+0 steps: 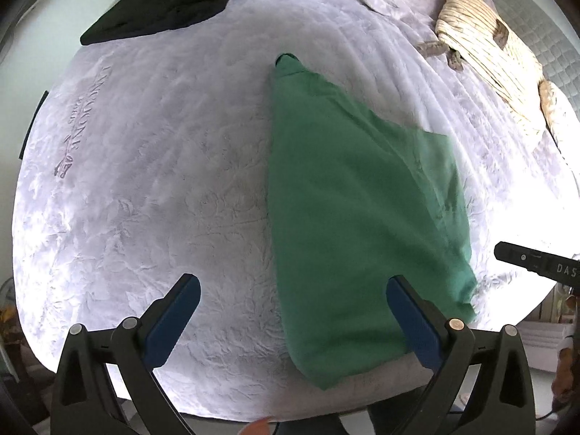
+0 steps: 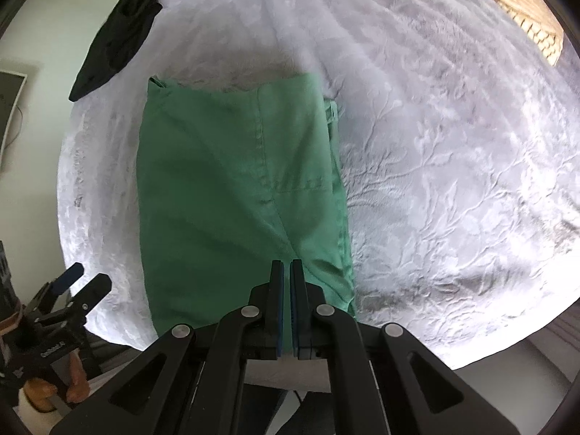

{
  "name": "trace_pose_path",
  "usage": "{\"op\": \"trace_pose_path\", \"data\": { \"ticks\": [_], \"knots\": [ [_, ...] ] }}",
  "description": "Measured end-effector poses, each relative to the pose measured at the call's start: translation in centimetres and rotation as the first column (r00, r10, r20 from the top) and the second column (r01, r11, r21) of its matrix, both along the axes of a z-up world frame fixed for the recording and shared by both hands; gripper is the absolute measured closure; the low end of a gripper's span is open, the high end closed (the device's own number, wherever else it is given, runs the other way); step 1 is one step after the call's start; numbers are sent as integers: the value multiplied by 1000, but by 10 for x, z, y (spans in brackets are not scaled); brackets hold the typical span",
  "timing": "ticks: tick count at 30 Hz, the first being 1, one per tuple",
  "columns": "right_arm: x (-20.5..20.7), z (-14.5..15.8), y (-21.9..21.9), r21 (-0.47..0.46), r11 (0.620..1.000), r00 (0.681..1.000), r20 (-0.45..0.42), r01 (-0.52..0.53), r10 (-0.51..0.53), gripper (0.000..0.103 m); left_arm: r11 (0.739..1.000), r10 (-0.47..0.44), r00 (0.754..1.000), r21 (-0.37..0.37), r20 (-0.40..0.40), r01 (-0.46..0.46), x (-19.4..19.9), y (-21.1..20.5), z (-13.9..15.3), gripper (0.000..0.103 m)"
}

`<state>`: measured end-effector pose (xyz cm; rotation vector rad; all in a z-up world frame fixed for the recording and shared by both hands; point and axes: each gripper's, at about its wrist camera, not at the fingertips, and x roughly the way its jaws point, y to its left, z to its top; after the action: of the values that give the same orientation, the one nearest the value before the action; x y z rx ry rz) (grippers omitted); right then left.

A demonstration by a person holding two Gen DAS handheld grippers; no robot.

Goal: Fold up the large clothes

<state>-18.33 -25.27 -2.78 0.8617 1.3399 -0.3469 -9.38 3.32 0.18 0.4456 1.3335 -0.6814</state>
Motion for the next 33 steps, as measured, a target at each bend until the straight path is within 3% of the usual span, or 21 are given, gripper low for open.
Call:
{"op": "trace_pose_path", "data": {
  "ticks": [1, 2, 3, 13, 20, 33],
  "knots": [
    [1, 3, 1, -19, 1000, 1000, -5, -4, 4, 56, 1000, 3, 1000, 2, 10, -3, -2, -1, 3, 0],
    [2, 6, 1, -44, 999, 1000, -9, -12, 12, 14, 1000, 3, 1000, 2, 16, -3, -3, -2, 4, 0],
    [4, 10, 1, -64, 998, 1000, -3, -16, 15, 7, 1000, 1, 1000, 3, 20, -1, -5, -3, 6, 0],
    [10, 33, 6, -199, 979, 999, -10, -38, 36, 0, 1000, -4, 998, 24, 66, 2, -15, -14, 15, 0],
    [7, 36, 5, -207, 978, 1000, -23, -9, 4, 0, 999, -14, 994, 46, 105, 10, -18, -17, 20, 0],
    [9, 40, 8, -244, 969, 999, -36, -24, 15, 0, 999, -9, 994, 54, 107, 3, -22, -19, 21, 0]
  ]
}}
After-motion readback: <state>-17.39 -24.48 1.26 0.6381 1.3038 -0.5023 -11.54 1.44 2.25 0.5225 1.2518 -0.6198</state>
